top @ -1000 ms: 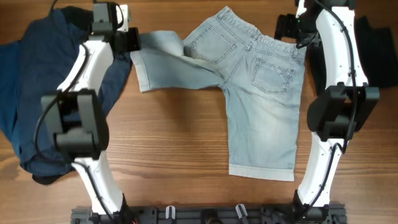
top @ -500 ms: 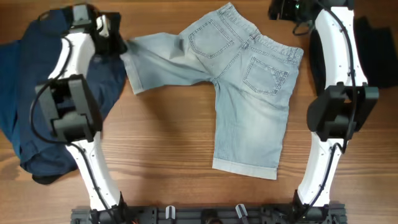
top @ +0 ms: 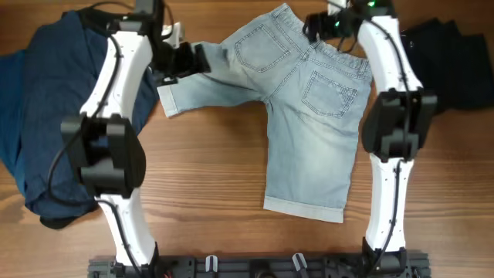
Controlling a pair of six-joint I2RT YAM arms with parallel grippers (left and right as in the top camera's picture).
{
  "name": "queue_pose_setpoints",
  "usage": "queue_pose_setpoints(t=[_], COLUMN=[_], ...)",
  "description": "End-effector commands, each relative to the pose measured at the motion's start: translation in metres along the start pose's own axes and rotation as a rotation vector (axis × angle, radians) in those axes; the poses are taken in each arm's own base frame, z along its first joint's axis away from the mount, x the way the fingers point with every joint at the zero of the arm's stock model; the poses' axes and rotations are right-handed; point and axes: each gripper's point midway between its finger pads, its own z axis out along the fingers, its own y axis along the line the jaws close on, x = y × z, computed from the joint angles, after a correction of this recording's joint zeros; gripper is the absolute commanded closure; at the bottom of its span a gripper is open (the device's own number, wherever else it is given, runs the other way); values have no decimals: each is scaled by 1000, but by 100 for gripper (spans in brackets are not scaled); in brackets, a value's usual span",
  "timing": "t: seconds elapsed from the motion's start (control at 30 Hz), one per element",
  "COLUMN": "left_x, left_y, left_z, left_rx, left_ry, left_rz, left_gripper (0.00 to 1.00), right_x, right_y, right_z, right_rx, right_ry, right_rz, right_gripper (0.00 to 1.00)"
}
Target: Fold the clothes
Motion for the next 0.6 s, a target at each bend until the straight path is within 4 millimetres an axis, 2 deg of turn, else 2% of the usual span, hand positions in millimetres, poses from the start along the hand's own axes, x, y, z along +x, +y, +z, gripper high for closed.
queue_pose_setpoints(t=[0.0,0.13,0.23,0.27,0.3,0.33,0.37,0.47,0.57], left_x=[6,18,24,27,29,31,33,39,47], left_y=[-32,-55,-69,-73,-77,-79,-82,-92,-104], left_z=[-9,2,6,8,9,10,11,14,18], left_rx=[-32,-68,-62,-60,-59,-57,-56,-51,-45], left_ry=[-35,-26,-20,-15,-12,-10,-7,1,12], left_rz=[104,175,207,217,224,230,234,252,283], left_gripper=[5,5,5,5,5,6,7,10,10], right_x=[21,26,27,27,28,28,27,20,15], right_y=[5,6,6,7,6,6,3,-12,-42], right_z=[29,37,43,44,45,45,46,42,34], right_rx=[-57,-71,-76,-76,-75,-74,-56,10,118], right_ry=[47,52,49,49,50,50,48,28,1], right_rz=[-19,-30,-36,-36,-30,-28,-6,72,235], right_gripper=[7,11,23,37,66,89,96,96,96])
